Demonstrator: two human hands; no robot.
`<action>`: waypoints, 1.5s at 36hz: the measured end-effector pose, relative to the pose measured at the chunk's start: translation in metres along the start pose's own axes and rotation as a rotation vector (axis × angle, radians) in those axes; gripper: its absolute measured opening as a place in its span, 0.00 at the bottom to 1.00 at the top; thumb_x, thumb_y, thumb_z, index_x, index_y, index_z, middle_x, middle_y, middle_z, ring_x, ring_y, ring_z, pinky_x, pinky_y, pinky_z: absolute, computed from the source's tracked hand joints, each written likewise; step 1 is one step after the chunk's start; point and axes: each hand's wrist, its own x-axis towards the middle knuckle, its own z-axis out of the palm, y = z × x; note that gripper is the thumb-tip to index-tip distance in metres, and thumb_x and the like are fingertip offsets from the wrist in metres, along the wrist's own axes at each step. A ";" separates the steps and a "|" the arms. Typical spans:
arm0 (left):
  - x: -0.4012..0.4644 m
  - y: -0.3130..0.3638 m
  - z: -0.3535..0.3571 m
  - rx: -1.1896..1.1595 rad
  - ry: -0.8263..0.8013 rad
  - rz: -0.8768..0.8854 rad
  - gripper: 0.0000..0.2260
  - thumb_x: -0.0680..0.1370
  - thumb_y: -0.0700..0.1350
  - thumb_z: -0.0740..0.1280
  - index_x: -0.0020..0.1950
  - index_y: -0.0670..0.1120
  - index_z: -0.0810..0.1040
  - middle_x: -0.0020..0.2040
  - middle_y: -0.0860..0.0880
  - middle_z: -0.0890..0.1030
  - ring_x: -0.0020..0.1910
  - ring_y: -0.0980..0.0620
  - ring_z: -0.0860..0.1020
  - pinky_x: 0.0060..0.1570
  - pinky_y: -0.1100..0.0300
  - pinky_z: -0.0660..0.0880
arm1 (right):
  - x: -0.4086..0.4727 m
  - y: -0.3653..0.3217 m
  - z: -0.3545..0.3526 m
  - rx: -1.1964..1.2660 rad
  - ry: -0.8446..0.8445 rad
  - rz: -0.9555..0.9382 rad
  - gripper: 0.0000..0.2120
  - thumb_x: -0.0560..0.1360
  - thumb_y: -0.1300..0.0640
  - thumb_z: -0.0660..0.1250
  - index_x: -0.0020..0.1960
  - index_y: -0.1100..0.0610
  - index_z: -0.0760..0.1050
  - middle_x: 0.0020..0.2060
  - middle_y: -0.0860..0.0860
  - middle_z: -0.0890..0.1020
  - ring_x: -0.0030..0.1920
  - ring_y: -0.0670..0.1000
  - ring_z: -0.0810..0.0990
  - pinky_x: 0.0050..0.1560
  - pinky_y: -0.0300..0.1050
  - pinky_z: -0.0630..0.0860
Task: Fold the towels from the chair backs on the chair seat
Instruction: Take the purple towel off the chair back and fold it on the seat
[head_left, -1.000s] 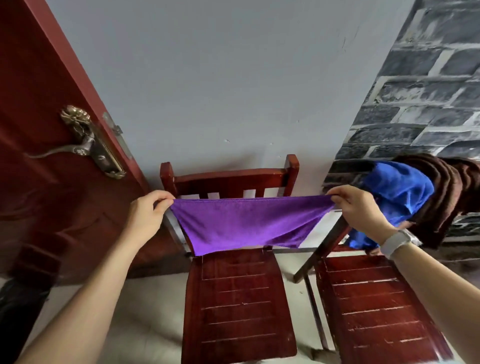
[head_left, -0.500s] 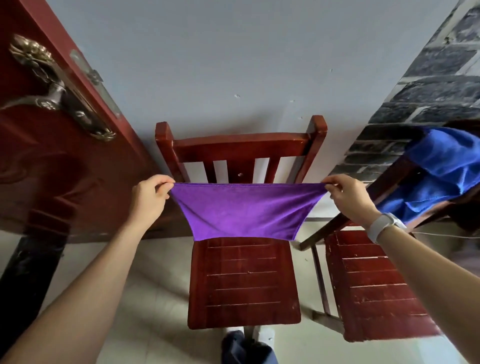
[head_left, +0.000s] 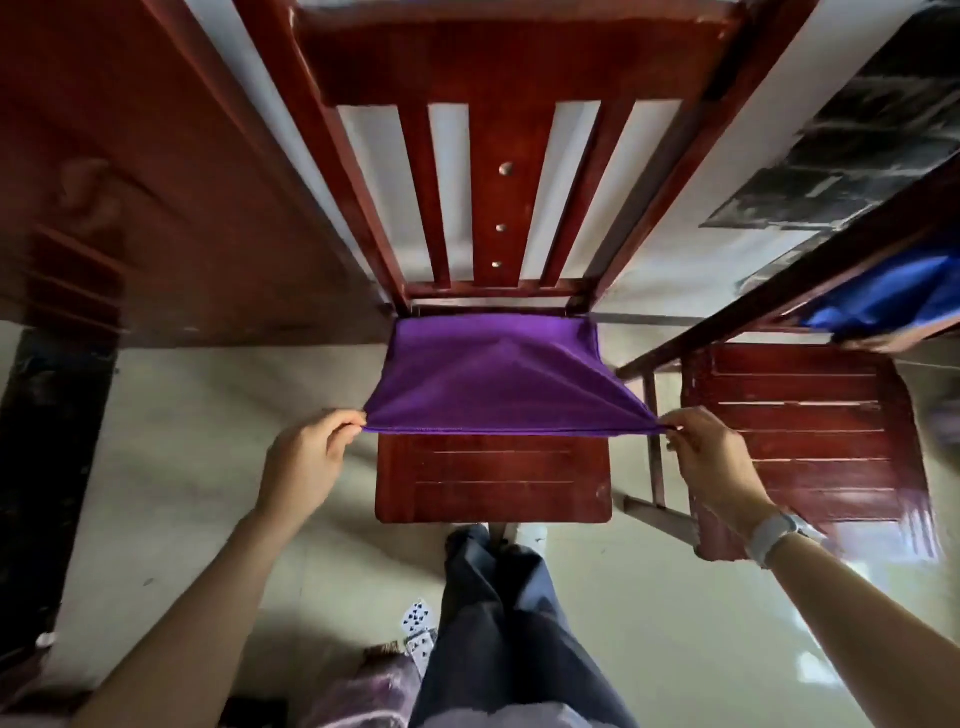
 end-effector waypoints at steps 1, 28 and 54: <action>-0.010 -0.010 0.013 0.026 -0.046 0.000 0.05 0.74 0.37 0.68 0.48 0.43 0.81 0.45 0.48 0.84 0.42 0.47 0.82 0.43 0.57 0.72 | -0.009 0.012 0.013 -0.025 -0.033 0.022 0.09 0.72 0.72 0.63 0.48 0.63 0.79 0.44 0.56 0.80 0.42 0.59 0.81 0.46 0.46 0.74; -0.035 -0.070 0.183 0.317 -0.295 0.089 0.16 0.73 0.46 0.54 0.48 0.44 0.80 0.42 0.45 0.80 0.40 0.42 0.78 0.39 0.52 0.76 | -0.025 0.097 0.175 -0.413 -0.265 -0.117 0.18 0.70 0.57 0.53 0.49 0.57 0.80 0.46 0.55 0.82 0.46 0.61 0.80 0.45 0.53 0.75; 0.152 -0.106 0.223 0.397 -0.133 0.011 0.22 0.81 0.50 0.50 0.75 0.46 0.56 0.76 0.48 0.55 0.76 0.48 0.49 0.70 0.39 0.47 | 0.189 0.105 0.178 -0.459 -0.066 -0.098 0.27 0.76 0.48 0.47 0.74 0.55 0.58 0.74 0.53 0.58 0.74 0.56 0.57 0.72 0.59 0.52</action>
